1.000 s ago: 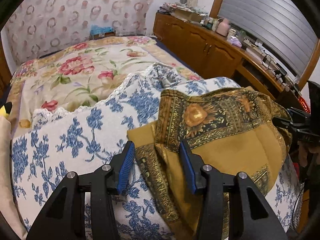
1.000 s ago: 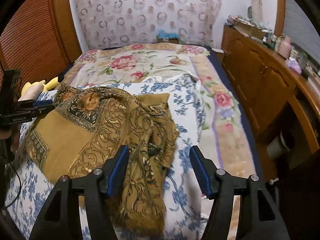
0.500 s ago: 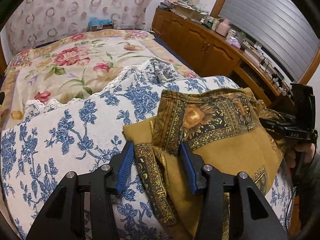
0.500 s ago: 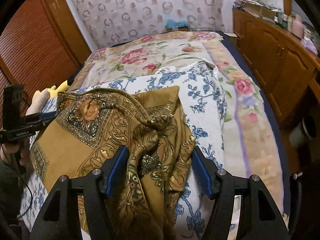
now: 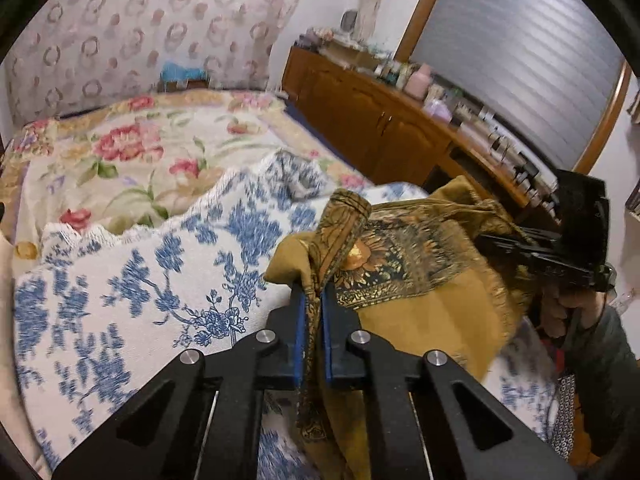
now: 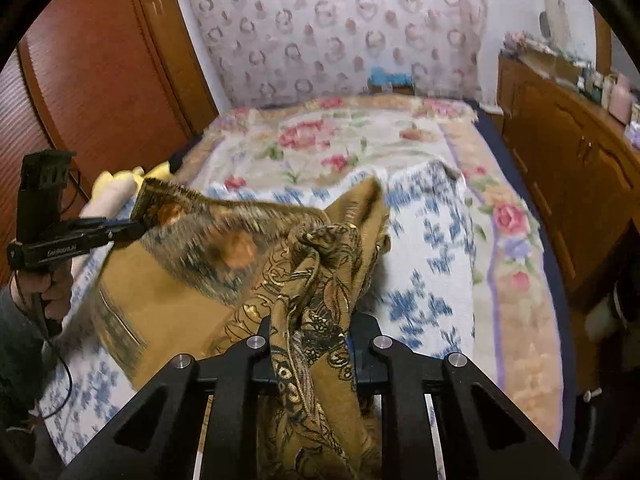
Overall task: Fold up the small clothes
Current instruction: 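Lift and carry the folded shirt toward the yellow plush toy with both tools, then lower the shirt beside the plush toy and open both tools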
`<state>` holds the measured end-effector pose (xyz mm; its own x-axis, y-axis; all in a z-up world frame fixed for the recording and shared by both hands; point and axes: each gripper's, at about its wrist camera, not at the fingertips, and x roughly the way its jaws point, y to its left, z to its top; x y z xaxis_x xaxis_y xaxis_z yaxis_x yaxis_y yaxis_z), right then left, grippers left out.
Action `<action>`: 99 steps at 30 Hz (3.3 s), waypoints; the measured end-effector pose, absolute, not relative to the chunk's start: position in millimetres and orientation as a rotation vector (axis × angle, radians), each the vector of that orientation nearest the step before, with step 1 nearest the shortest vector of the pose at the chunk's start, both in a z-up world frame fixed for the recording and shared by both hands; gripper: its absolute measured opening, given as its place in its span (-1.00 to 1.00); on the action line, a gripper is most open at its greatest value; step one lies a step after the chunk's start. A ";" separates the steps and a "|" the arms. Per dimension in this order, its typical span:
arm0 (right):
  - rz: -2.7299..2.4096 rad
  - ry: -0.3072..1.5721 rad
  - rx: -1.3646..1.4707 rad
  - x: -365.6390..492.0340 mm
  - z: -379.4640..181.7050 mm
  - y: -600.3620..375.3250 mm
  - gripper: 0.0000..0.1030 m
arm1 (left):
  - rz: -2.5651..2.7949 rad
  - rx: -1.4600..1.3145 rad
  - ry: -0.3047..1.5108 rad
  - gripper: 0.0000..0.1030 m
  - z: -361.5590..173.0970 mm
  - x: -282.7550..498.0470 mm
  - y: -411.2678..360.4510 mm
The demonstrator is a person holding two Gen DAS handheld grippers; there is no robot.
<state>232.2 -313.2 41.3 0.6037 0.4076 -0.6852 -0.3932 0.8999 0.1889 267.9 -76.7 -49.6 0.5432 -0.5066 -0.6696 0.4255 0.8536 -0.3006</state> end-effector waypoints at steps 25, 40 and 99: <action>0.777 0.547 -0.311 257.8 97.5 -132.1 -0.66 | -0.192 -0.261 0.552 -0.86 4.9 172.3 110.6; 1.041 0.512 -0.682 300.3 86.0 89.4 -0.66 | 0.117 -0.411 0.598 -0.86 -74.6 98.4 197.9; 0.532 0.516 -0.132 102.7 -11.5 -132.9 0.47 | -0.035 -0.012 0.523 0.58 -14.4 71.9 12.6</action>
